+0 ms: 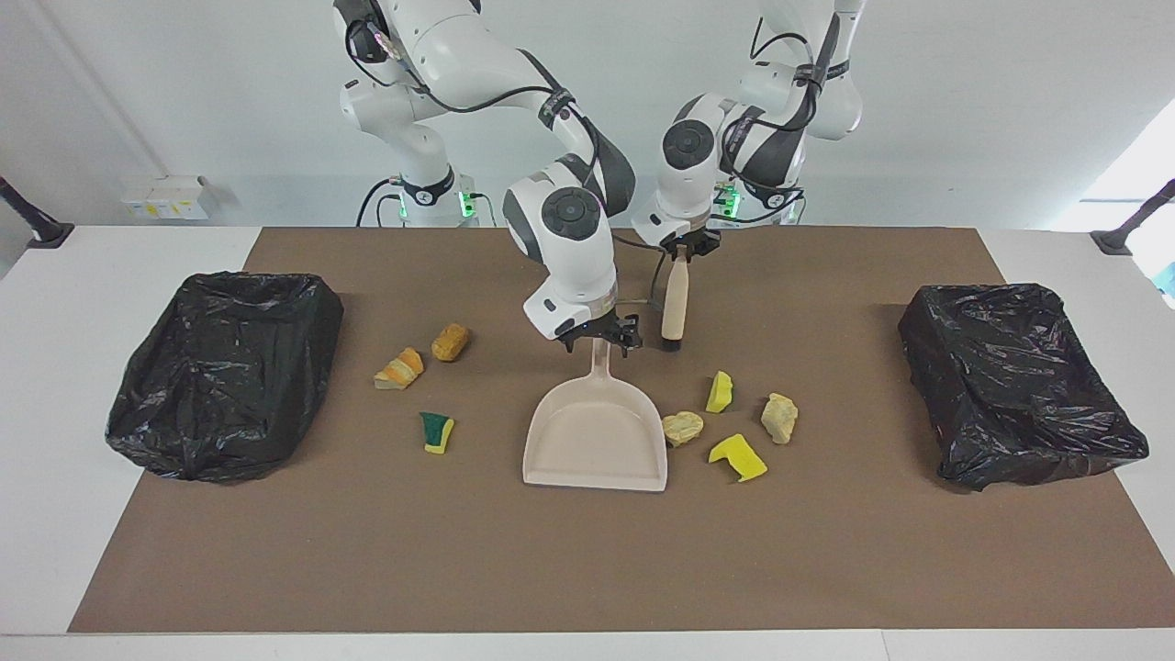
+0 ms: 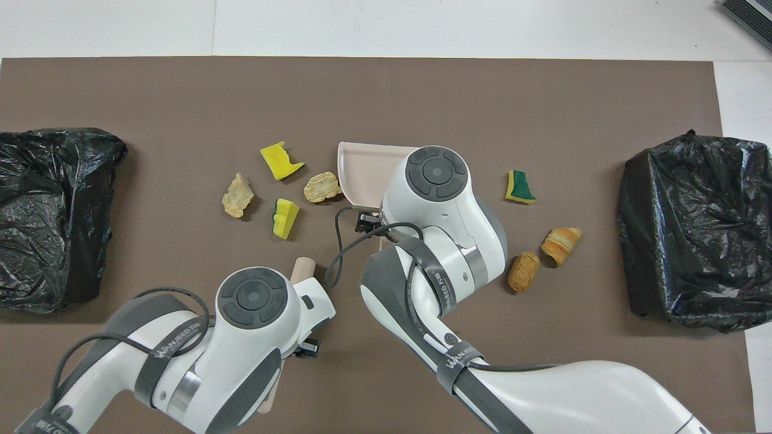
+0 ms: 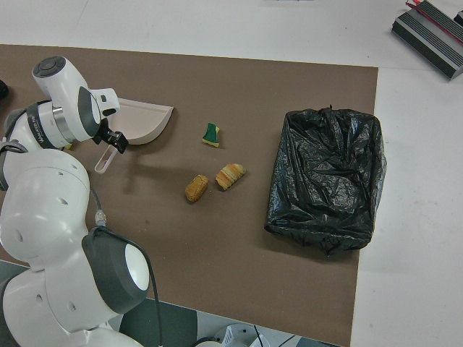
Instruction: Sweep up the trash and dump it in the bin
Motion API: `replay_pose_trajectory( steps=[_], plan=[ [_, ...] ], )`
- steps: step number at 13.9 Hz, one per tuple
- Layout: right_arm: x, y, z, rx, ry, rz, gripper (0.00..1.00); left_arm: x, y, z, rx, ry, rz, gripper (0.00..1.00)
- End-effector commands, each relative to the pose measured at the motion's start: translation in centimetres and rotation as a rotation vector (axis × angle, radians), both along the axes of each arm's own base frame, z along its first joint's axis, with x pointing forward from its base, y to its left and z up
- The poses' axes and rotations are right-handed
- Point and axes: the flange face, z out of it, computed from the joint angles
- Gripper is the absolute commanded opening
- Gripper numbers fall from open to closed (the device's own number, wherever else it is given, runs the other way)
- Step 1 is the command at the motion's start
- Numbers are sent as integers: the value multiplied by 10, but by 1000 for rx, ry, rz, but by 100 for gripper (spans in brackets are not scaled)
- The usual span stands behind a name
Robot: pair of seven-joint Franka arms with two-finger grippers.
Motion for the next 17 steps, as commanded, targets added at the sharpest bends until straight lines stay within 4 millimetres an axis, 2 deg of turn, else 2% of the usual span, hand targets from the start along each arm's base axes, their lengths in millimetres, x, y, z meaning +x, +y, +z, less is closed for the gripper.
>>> replay_pose_trajectory(
  steps=[1, 3, 6, 7, 8, 10, 11, 13, 14, 17],
  plan=[
    [-12, 3, -12, 11, 10, -31, 87, 10, 39, 24, -37, -3, -17, 0],
    [-18, 9, -14, 6, 17, -32, 86, 29, 82, 45, -79, -21, -16, 0],
    [-23, 14, -13, 0, 23, -22, 74, 67, 121, 55, -97, -84, 103, 0],
    [-23, 14, -12, -2, 23, -21, 64, 80, 135, 55, -105, -127, 173, 0],
    [-25, 14, -12, -4, 27, -20, 49, 94, 141, 52, -112, -195, 260, 0],
    [-26, 14, -13, -13, 34, -16, 10, 123, 172, 51, -121, -260, 377, 0],
    [-26, 14, -12, -23, 34, -6, 0, 140, 175, 46, -120, -255, 390, 0],
    [-26, 12, -7, -30, 42, 16, 0, 172, 179, 28, -116, -238, 410, 0],
    [-23, 7, 2, -23, 32, 28, 0, 181, 178, 20, -115, -230, 408, 0],
    [-17, -13, 27, 5, 1, 261, 0, 176, 171, 0, -102, -188, 393, 0]
  ],
)
